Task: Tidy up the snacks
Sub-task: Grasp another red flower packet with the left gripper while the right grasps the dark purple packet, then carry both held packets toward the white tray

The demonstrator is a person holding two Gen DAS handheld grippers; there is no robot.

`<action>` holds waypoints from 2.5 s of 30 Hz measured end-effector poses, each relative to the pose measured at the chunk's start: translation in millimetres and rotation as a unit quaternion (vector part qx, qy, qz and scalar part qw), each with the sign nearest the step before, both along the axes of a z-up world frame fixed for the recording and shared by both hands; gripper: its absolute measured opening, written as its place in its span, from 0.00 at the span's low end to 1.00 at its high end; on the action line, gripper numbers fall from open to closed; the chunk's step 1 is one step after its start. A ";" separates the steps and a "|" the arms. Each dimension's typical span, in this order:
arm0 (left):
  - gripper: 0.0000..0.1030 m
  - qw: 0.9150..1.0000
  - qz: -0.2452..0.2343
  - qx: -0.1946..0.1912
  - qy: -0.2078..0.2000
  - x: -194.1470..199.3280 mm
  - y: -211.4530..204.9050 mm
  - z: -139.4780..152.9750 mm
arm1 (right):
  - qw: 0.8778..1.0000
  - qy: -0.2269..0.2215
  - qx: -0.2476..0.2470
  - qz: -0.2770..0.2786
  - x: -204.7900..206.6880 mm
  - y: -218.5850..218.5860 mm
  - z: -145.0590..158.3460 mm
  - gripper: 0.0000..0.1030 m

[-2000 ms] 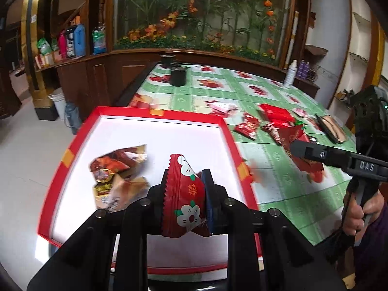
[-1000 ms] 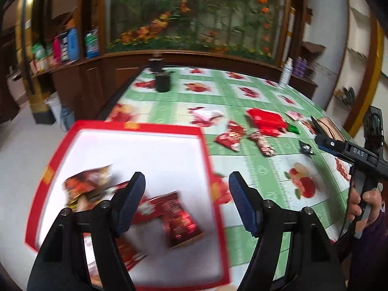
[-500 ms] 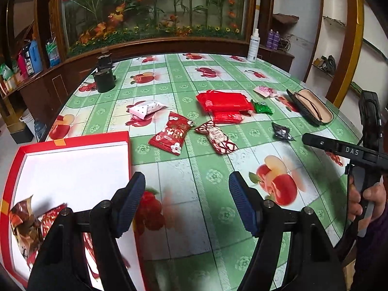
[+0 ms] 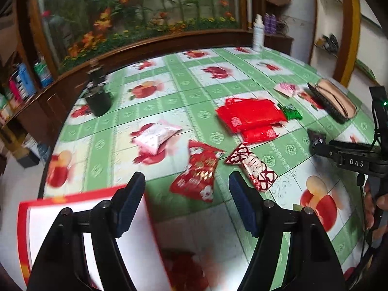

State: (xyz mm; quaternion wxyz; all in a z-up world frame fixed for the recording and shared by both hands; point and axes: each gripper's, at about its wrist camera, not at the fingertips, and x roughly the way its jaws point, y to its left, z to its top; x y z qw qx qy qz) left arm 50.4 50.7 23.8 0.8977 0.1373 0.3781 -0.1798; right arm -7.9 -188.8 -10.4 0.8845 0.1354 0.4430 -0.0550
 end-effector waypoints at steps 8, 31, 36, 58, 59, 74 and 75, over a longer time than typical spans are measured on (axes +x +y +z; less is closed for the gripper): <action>0.69 0.997 -0.025 0.045 0.057 31.5 -15.4 -28.9 | 0.997 -0.015 -0.081 0.008 3.3 15.4 -3.7 0.55; 0.30 0.994 0.007 0.005 0.110 17.8 -29.6 -37.8 | 0.995 -0.018 -0.093 0.009 -0.6 3.4 -2.2 0.09; 0.29 0.993 0.003 -0.027 0.112 -17.3 -19.8 -33.6 | 0.997 -0.022 0.061 0.042 -19.5 -28.2 -4.3 0.00; 0.29 0.990 -0.005 -0.096 0.105 -114.0 6.1 -13.7 | 0.976 -0.033 -0.060 0.205 3.9 -23.6 16.2 0.77; 0.29 0.989 -0.004 -0.101 0.105 -114.8 7.7 -12.7 | 0.975 -0.018 -0.068 0.211 9.5 -21.6 10.8 0.74; 0.29 0.990 0.017 -0.111 0.083 -124.3 23.3 -10.0 | 0.989 -0.021 0.006 0.146 -20.7 -21.5 9.7 0.31; 0.29 0.990 0.020 -0.112 0.084 -124.5 25.2 -11.0 | 0.987 -0.039 0.033 0.156 -30.1 -16.9 13.3 0.31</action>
